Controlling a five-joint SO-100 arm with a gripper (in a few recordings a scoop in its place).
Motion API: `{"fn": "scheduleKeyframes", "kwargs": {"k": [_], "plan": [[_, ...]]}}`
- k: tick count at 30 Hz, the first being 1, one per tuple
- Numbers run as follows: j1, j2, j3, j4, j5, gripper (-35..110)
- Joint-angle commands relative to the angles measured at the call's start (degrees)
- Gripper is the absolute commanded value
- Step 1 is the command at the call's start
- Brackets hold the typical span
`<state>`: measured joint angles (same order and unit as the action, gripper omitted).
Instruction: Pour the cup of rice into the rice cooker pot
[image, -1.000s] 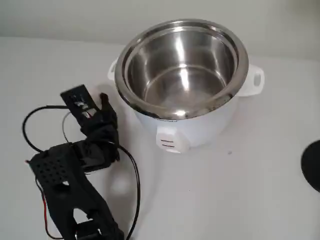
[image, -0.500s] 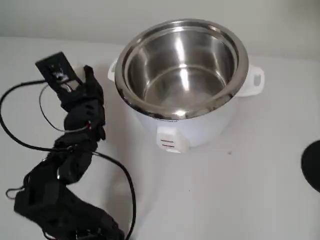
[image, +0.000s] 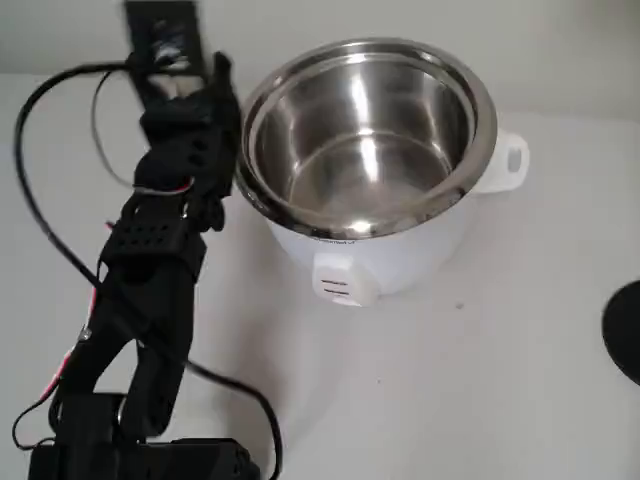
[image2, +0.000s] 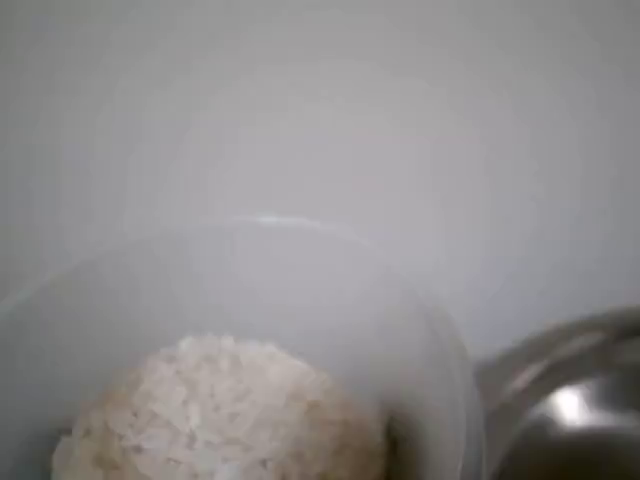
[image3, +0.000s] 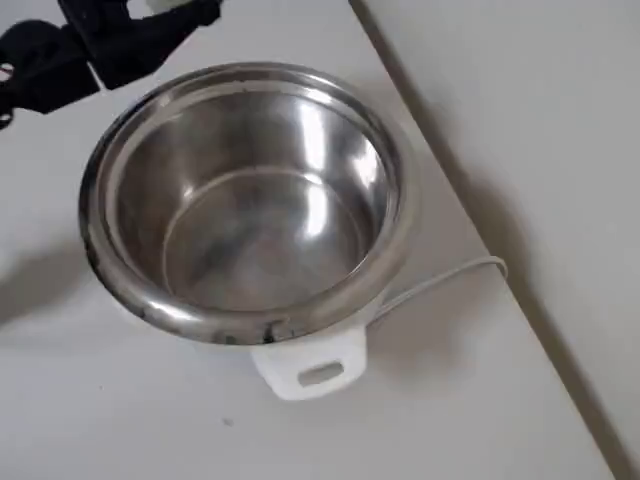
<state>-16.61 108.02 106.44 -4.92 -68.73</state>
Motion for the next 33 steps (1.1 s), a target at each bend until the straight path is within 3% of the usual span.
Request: {"fn": "scheduleKeyframes", "kwargs": {"k": [1,12,18,33], "plan": [[5.54,6.33,-9.40,7.65,12.39,21],[7.12,5.89,-15.12,26.10,50.89,21],[6.33,-1.58,-30.85,36.56,71.10,21],[8.26,-7.21,-36.21,42.36,94.66,21]]}}
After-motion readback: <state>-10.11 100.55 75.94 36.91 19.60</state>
